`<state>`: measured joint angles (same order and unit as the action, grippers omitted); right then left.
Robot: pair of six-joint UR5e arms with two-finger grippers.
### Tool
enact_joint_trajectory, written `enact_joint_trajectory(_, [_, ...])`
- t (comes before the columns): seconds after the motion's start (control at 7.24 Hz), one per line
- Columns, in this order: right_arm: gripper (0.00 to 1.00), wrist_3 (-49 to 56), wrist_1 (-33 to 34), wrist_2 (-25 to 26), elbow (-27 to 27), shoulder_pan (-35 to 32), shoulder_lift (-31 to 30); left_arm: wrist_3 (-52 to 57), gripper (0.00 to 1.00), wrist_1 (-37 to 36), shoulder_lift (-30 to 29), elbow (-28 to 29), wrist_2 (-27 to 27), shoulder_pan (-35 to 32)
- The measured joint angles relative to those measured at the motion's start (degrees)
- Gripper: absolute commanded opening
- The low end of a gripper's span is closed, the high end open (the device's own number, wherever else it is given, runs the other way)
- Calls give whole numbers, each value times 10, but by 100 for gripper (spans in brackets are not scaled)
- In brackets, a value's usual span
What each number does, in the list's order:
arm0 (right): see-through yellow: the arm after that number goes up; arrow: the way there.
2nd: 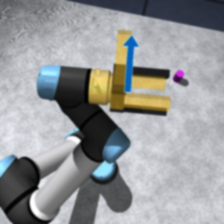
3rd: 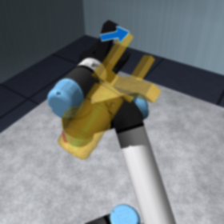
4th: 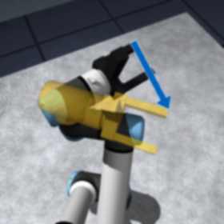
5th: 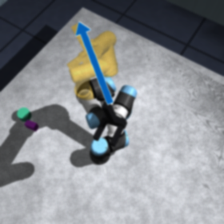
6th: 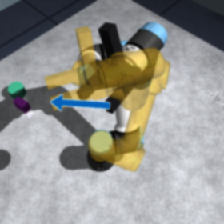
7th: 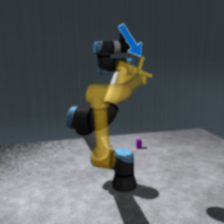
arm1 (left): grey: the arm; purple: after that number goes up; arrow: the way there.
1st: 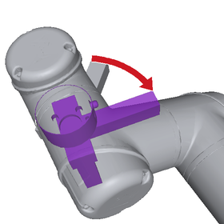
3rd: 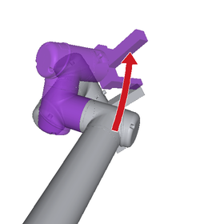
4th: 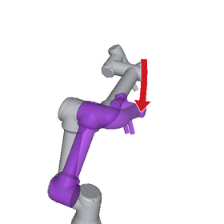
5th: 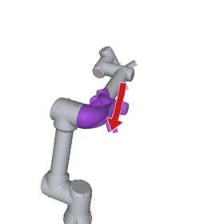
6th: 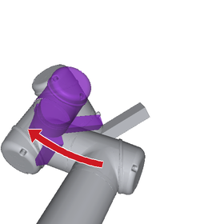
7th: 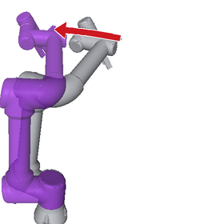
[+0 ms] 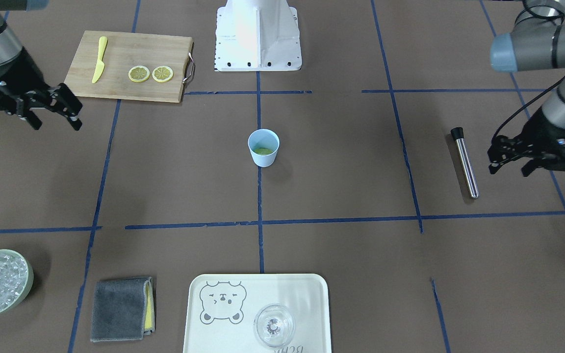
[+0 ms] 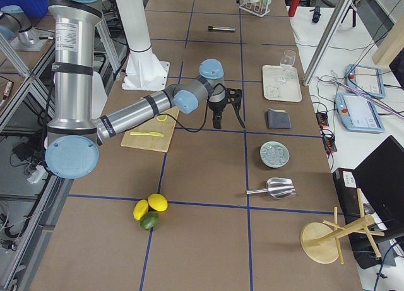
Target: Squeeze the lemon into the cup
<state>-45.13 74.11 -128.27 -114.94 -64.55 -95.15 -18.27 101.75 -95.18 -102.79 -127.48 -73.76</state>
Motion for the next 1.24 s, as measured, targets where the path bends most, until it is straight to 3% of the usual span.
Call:
enact_joint_trajectory(0.41, [100,341,40,-61,124,-163,-28,166,100,1,34,51,-65,-106])
enact_joint_trajectory(0.69, [100,513,164,-66,151,-222,-4,232,100,1,42,95,-69,-136])
enact_joint_trajectory(0.97, [100,563,252,-63,152,-238,32,234,100,-31,41,111,-83,-139])
enact_joint_trajectory(1.24, [100,566,267,-67,153,-239,37,220,100,-128,40,75,-109,-139])
